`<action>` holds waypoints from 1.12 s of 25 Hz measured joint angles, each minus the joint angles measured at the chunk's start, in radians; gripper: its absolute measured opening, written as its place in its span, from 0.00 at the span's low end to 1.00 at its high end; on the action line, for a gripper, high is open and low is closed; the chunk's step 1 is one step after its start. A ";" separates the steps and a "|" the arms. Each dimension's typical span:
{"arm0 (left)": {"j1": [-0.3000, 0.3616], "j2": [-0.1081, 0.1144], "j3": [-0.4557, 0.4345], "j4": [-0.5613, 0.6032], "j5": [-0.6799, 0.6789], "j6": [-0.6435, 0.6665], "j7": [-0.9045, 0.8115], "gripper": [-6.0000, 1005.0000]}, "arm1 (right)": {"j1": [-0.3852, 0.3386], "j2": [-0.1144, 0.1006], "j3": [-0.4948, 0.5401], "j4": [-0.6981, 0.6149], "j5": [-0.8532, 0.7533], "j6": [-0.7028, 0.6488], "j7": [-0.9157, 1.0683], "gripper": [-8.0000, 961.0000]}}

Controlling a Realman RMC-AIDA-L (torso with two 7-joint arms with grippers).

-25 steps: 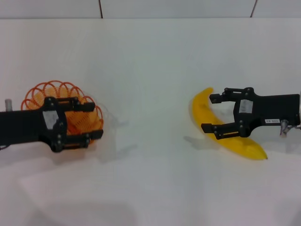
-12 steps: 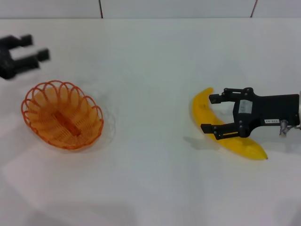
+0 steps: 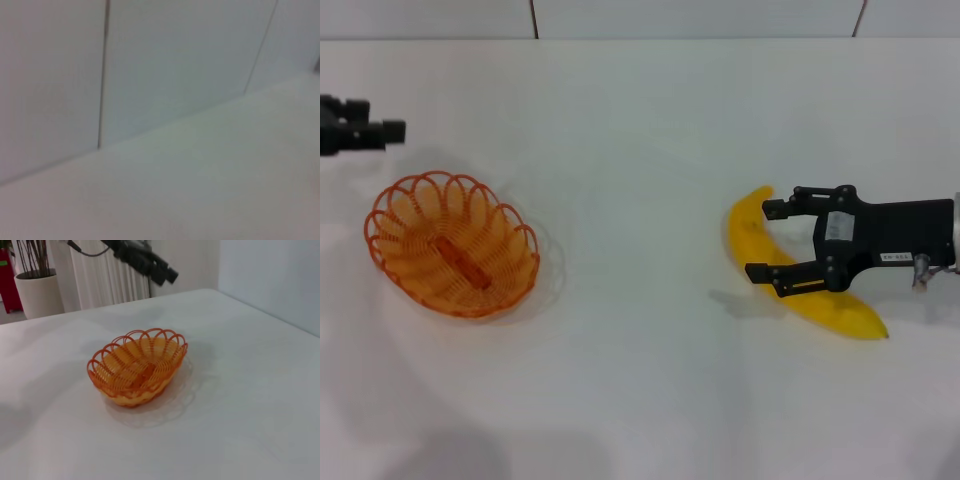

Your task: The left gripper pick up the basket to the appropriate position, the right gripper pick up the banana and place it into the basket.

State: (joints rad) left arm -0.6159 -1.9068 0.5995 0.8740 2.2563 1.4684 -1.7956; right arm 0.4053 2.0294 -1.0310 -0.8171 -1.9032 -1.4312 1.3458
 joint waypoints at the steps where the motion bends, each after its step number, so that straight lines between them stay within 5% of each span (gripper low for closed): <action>1: -0.009 0.001 0.004 0.000 0.026 0.000 -0.009 0.69 | 0.002 0.000 0.000 0.003 0.000 0.000 0.000 0.93; 16: -0.070 0.013 0.018 0.004 0.251 -0.005 -0.080 0.69 | 0.008 0.000 0.000 0.016 -0.002 0.002 -0.002 0.93; 28: -0.093 -0.007 0.103 -0.044 0.275 -0.108 -0.083 0.69 | 0.046 0.000 0.000 0.057 -0.039 0.002 0.004 0.93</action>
State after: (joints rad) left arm -0.7091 -1.9139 0.7025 0.8296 2.5315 1.3606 -1.8790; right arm 0.4509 2.0294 -1.0308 -0.7599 -1.9426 -1.4296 1.3500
